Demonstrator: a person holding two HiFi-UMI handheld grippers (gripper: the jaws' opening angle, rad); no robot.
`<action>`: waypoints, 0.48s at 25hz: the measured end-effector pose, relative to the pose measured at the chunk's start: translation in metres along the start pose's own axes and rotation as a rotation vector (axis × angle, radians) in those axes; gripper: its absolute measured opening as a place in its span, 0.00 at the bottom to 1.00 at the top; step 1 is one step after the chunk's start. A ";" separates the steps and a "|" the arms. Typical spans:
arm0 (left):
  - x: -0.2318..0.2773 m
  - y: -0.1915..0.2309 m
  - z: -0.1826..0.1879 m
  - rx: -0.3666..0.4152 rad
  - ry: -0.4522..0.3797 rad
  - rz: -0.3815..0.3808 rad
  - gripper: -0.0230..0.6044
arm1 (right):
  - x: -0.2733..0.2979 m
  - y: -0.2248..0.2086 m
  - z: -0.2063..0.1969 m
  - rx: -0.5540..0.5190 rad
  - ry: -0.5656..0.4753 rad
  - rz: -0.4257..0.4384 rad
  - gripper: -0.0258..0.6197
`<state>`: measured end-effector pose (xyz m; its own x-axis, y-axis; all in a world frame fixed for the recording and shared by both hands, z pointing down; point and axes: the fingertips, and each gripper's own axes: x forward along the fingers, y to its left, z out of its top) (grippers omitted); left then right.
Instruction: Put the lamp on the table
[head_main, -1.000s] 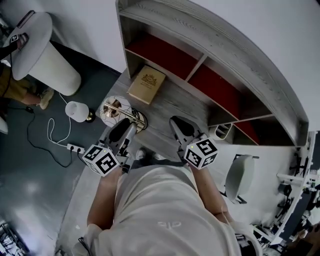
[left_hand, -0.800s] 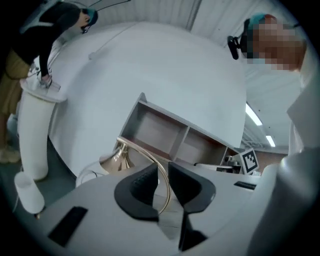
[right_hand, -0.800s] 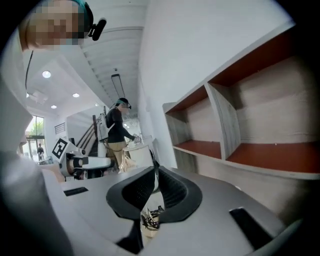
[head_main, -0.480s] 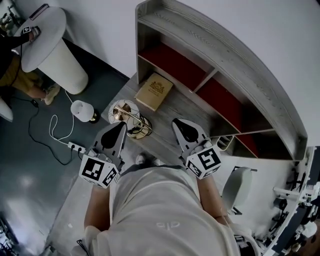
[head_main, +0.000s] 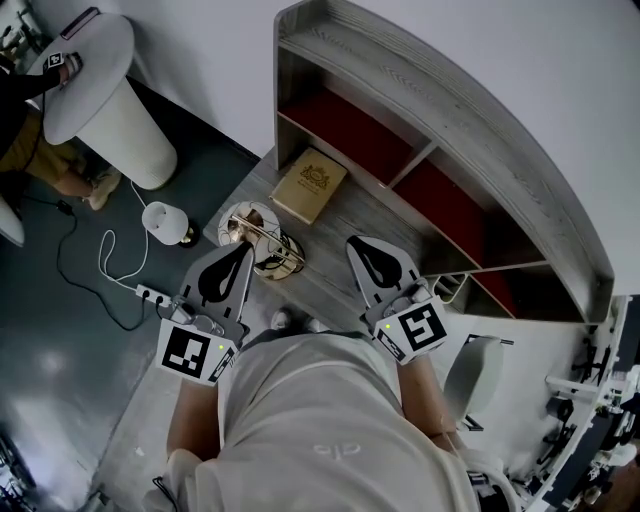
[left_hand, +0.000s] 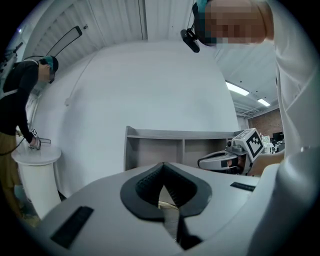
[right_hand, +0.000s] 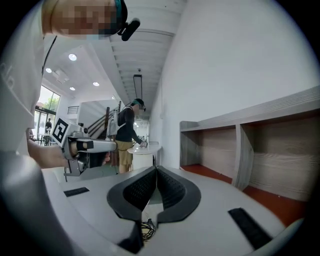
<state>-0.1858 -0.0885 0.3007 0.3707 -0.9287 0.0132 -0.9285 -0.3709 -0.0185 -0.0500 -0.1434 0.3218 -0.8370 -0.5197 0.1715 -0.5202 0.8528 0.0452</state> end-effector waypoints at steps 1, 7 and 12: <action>0.001 -0.001 0.001 0.006 0.001 -0.006 0.06 | 0.000 0.001 0.001 -0.003 -0.004 0.000 0.09; 0.000 -0.002 0.009 0.027 -0.027 -0.001 0.06 | 0.000 0.003 0.005 -0.015 -0.020 -0.002 0.09; 0.002 -0.014 0.009 0.053 0.030 -0.014 0.06 | 0.000 0.005 0.002 -0.019 -0.013 0.008 0.09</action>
<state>-0.1720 -0.0852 0.2916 0.3822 -0.9230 0.0442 -0.9203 -0.3845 -0.0715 -0.0528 -0.1393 0.3204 -0.8431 -0.5136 0.1592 -0.5106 0.8575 0.0626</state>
